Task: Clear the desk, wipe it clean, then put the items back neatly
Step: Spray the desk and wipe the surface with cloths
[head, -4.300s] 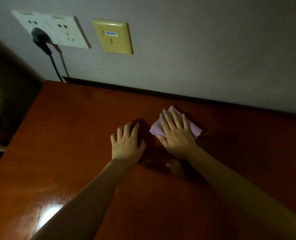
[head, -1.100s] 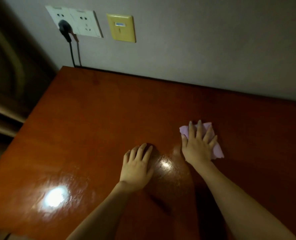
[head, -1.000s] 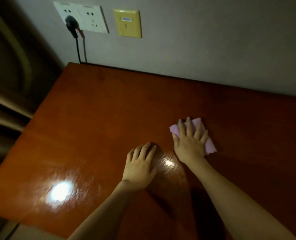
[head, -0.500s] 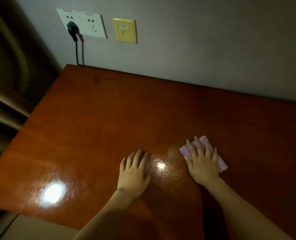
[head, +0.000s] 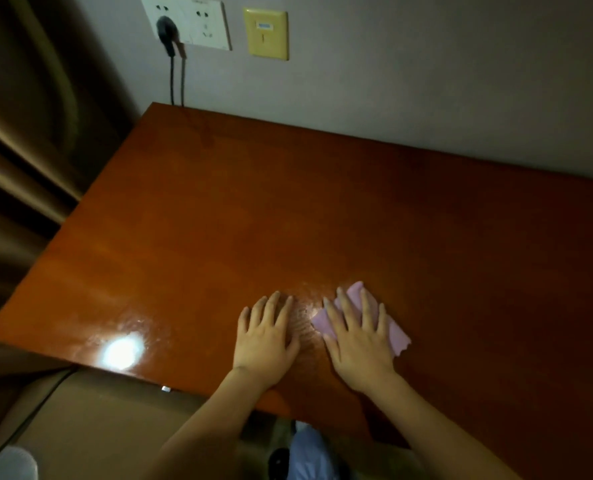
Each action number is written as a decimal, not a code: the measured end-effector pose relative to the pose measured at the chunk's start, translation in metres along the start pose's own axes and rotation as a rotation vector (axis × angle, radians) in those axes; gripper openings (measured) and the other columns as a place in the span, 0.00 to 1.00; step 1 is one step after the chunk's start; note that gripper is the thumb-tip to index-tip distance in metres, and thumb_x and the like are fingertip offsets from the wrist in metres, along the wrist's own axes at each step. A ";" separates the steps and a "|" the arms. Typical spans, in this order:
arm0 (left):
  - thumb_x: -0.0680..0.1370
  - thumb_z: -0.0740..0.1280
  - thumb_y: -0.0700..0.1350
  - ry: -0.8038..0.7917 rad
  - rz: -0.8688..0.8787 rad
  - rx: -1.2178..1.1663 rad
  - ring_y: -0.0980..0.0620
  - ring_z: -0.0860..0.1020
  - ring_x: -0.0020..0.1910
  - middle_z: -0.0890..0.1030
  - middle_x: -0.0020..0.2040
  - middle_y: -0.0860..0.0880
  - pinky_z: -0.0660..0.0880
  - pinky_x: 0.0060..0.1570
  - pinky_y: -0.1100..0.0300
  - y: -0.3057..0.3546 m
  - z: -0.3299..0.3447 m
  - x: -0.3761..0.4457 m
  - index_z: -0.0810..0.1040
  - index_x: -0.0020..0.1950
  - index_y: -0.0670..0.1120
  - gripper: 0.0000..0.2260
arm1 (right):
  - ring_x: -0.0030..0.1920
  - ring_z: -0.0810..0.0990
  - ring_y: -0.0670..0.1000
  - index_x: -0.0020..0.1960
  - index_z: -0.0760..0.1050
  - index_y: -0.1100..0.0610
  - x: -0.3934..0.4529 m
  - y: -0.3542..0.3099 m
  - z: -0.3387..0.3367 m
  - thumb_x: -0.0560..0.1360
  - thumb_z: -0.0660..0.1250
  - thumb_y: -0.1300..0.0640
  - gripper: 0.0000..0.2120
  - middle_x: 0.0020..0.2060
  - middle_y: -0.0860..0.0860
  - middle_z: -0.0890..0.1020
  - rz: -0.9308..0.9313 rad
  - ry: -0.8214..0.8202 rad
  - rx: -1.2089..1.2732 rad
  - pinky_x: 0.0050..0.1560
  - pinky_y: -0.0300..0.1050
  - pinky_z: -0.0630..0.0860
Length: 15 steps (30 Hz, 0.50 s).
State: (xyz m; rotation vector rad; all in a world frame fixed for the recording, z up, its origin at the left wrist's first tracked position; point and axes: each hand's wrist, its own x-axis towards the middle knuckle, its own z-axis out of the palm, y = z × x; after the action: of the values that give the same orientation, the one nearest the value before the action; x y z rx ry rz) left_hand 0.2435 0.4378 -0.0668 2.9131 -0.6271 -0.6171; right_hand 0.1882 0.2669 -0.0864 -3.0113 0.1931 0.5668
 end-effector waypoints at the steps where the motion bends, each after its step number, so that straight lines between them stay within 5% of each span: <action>1: 0.80 0.52 0.60 0.005 -0.011 0.002 0.48 0.45 0.77 0.46 0.78 0.51 0.43 0.74 0.48 0.004 0.001 -0.001 0.43 0.78 0.53 0.30 | 0.70 0.65 0.65 0.73 0.61 0.52 -0.014 0.009 0.006 0.79 0.46 0.42 0.26 0.72 0.55 0.67 0.002 -0.010 0.001 0.61 0.69 0.66; 6: 0.79 0.52 0.60 0.025 0.016 -0.013 0.46 0.47 0.77 0.48 0.78 0.49 0.45 0.74 0.47 0.010 0.005 -0.012 0.45 0.78 0.52 0.31 | 0.71 0.63 0.65 0.74 0.60 0.52 -0.038 0.050 0.007 0.80 0.40 0.43 0.27 0.73 0.56 0.66 0.210 -0.019 0.019 0.63 0.69 0.65; 11: 0.81 0.50 0.60 -0.010 0.087 0.012 0.49 0.44 0.77 0.45 0.78 0.51 0.42 0.74 0.49 0.000 0.012 -0.033 0.43 0.78 0.53 0.29 | 0.75 0.38 0.65 0.77 0.37 0.52 0.014 0.035 -0.017 0.81 0.39 0.43 0.29 0.77 0.55 0.40 0.489 0.049 0.200 0.71 0.69 0.42; 15: 0.81 0.50 0.59 -0.020 0.122 0.032 0.50 0.45 0.77 0.46 0.78 0.52 0.42 0.74 0.49 -0.010 0.011 -0.040 0.45 0.78 0.53 0.28 | 0.75 0.37 0.66 0.77 0.36 0.53 0.017 -0.020 -0.011 0.81 0.39 0.43 0.29 0.77 0.54 0.40 0.302 0.045 0.134 0.70 0.69 0.42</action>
State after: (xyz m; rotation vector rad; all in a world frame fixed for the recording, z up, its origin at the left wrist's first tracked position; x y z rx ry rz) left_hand 0.2097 0.4635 -0.0643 2.8741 -0.8168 -0.6275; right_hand 0.2108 0.2836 -0.0821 -2.8825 0.6681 0.4840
